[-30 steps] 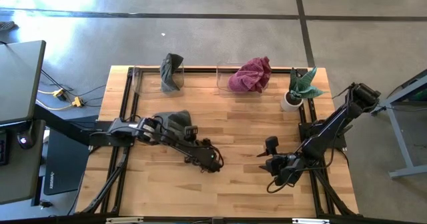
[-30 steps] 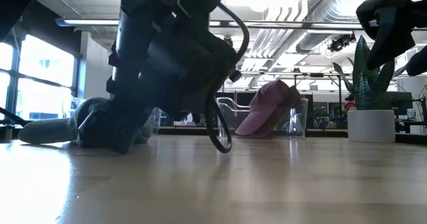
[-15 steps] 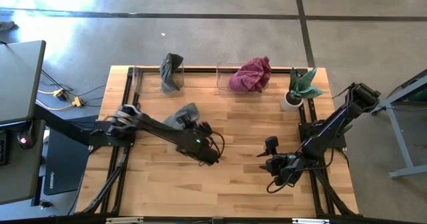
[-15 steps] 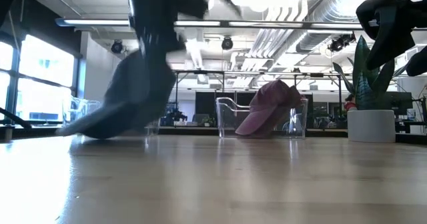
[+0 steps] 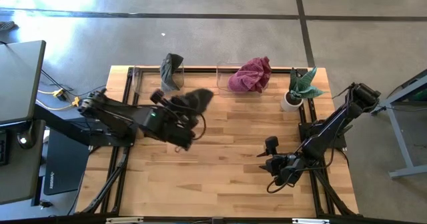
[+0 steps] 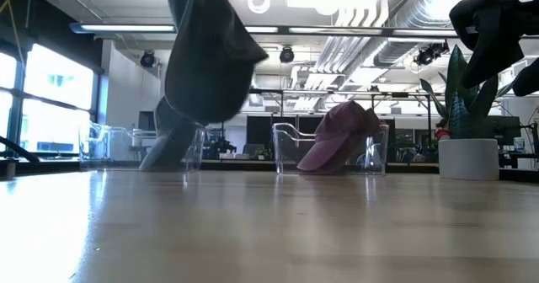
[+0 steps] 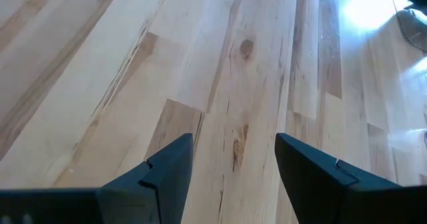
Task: Pick & Place hat
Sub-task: Put the black cap into the left transparent bin
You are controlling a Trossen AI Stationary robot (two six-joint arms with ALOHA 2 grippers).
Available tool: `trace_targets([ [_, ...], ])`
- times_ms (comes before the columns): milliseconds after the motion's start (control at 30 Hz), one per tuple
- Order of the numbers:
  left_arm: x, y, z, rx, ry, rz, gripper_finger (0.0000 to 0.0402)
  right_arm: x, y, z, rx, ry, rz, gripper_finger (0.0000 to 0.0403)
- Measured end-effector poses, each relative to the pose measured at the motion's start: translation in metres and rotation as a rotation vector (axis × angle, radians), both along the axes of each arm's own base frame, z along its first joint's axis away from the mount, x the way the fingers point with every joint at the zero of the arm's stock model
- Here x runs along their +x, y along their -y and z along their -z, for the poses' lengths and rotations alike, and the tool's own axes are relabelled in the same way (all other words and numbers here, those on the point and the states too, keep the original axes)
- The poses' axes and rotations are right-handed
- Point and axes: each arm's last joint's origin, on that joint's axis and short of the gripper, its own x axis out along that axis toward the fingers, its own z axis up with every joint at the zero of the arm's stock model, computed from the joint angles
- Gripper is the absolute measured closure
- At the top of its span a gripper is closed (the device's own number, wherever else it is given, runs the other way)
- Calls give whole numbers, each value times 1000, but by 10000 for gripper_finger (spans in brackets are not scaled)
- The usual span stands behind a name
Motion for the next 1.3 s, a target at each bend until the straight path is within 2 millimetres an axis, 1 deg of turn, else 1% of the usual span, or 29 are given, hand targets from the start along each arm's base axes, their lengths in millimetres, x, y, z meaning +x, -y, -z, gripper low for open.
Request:
trace_targets([
  [67,-9,-4,-11,42,61,-10,401,0,0,0,0,0,0,194],
  [200,-22,-22,-28,158,131,-66,401,0,0,0,-2,1,-3,194],
  [333,-32,-48,-41,247,113,-148,402,1,0,-1,-2,8,0,194],
  [467,-47,-76,-52,289,85,-252,401,1,1,-1,-9,10,0,194],
  [667,-63,-119,-60,374,-31,-435,401,1,1,-1,-10,9,-2,194],
  [833,-72,-152,-58,354,-115,-569,401,1,1,-1,-8,7,-4,194],
  [900,-72,-164,-51,333,-148,-608,401,1,0,0,-7,5,-6,194],
  [967,-72,-177,-36,288,-174,-656,401,1,0,0,-6,5,-6,194],
  [1067,-77,-192,-6,226,-202,-728,401,1,0,0,-7,4,-9,194],
  [1167,-81,-204,31,200,-187,-802,401,1,0,0,-5,3,-11,194],
  [1233,-79,-207,52,195,-171,-822,401,1,0,0,-9,2,-14,194],
  [1300,-77,-207,68,213,-150,-823,401,1,0,0,-12,3,-14,194],
])
